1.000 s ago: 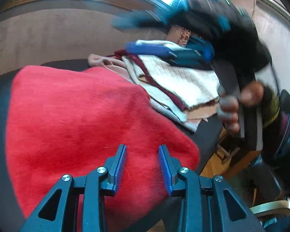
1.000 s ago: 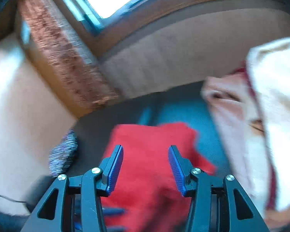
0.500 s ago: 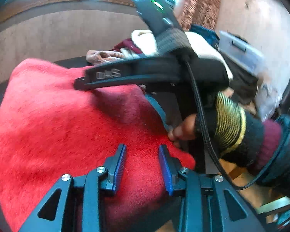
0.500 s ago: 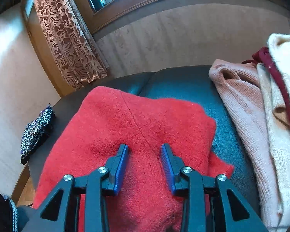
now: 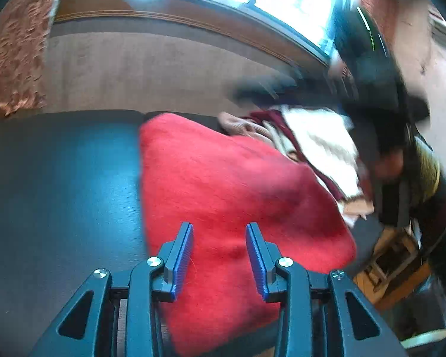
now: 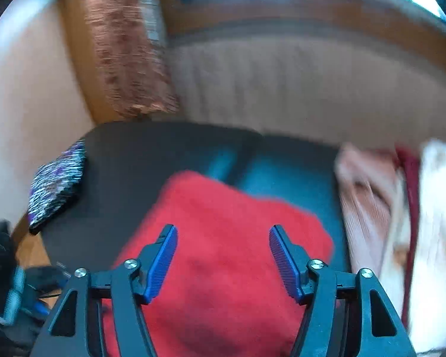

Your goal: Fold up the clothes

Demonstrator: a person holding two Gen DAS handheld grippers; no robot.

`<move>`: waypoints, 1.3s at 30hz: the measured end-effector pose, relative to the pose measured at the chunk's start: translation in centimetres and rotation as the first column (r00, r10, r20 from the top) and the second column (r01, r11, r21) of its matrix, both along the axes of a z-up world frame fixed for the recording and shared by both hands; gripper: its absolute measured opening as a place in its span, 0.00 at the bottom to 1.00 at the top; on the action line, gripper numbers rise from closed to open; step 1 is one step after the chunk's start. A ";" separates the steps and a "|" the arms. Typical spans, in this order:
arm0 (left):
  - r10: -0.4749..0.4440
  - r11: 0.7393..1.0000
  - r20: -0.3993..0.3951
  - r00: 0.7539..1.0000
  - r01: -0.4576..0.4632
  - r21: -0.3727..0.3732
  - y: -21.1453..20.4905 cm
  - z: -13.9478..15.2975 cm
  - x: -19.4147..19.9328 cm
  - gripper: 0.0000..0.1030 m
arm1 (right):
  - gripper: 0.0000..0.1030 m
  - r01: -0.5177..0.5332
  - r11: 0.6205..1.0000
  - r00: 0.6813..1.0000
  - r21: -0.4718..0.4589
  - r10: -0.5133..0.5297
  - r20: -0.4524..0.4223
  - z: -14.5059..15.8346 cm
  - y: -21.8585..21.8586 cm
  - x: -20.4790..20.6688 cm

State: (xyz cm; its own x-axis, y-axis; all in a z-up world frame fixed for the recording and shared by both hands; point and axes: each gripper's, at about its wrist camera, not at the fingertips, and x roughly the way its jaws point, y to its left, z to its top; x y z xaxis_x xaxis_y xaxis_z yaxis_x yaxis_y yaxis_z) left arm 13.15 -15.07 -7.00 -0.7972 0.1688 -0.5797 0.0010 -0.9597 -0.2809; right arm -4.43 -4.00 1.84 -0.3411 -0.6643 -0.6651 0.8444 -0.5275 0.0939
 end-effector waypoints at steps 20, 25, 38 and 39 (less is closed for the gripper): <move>0.037 0.995 0.057 0.998 -0.042 0.092 1.8 -2.6 -0.9 0.39 | 0.81 -0.139 0.989 0.990 0.057 0.136 0.048 -9.9 -5.6 -4.6; 0.152 0.966 0.009 0.988 -0.150 0.212 -3.0 0.0 0.7 0.55 | 0.83 -0.105 0.994 0.989 -0.027 0.108 0.102 -7.6 -4.2 -5.0; 0.029 0.861 0.144 0.989 -0.097 0.499 -12.7 -3.6 -5.5 0.63 | 1.00 0.303 0.928 0.831 -0.216 -0.146 0.537 -9.6 15.7 -5.0; 0.013 0.848 0.146 0.989 -0.088 0.523 -12.9 -4.1 -6.0 0.63 | 1.00 0.315 0.924 0.812 -0.217 -0.144 0.565 -10.3 16.2 -5.0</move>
